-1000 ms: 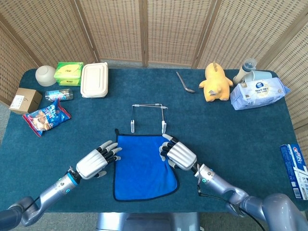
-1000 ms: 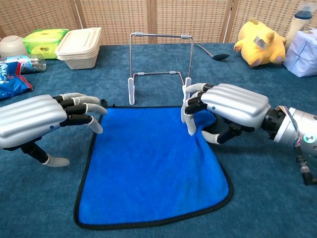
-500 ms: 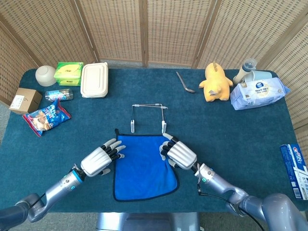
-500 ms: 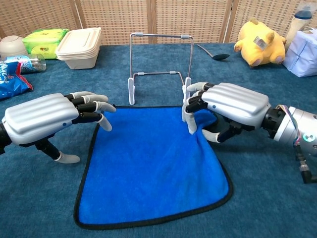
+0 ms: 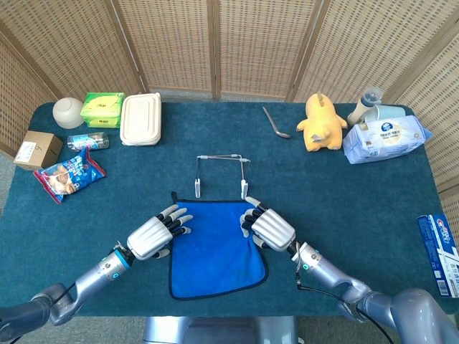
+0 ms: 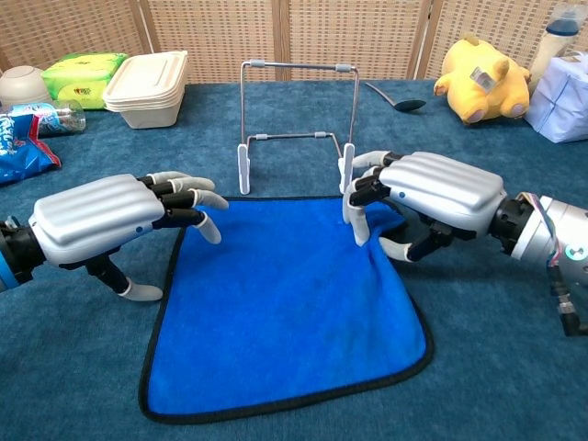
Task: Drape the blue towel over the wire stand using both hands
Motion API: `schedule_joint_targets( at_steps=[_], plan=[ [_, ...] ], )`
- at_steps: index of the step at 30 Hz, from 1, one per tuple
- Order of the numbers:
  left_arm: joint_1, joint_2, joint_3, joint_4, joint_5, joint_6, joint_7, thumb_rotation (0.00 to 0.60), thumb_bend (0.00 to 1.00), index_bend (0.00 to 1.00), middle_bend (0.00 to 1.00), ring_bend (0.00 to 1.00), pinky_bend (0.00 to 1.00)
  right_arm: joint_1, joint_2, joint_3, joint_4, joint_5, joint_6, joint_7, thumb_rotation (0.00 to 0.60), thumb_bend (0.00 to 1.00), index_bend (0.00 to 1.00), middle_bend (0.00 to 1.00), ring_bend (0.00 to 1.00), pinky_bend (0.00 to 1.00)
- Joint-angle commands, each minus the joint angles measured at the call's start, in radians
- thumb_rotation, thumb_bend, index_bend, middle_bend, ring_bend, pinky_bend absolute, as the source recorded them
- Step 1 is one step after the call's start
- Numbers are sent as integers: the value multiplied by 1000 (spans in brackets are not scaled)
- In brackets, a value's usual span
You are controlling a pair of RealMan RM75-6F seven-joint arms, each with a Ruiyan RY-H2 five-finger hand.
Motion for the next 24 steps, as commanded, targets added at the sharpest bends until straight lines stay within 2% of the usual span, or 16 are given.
schedule_joint_targets(
  at_steps=[1, 12, 24],
  plan=[
    [-6, -9, 1, 8, -4, -2, -3, 600, 274, 277, 134, 47, 89, -1, 0, 1, 2, 1, 1, 2, 600, 455, 723, 401, 324, 122],
    [-14, -29, 2, 19, -18, 7, -14, 600, 300, 285, 149, 55, 92, -5, 4, -2, 1, 0, 4, 1, 600, 455, 723, 401, 324, 122],
    [-20, -35, -2, -1, -40, 8, -32, 600, 392, 290, 154, 57, 94, -9, 12, 4, -8, 9, 3, 6, 600, 455, 722, 401, 324, 122]
  ],
)
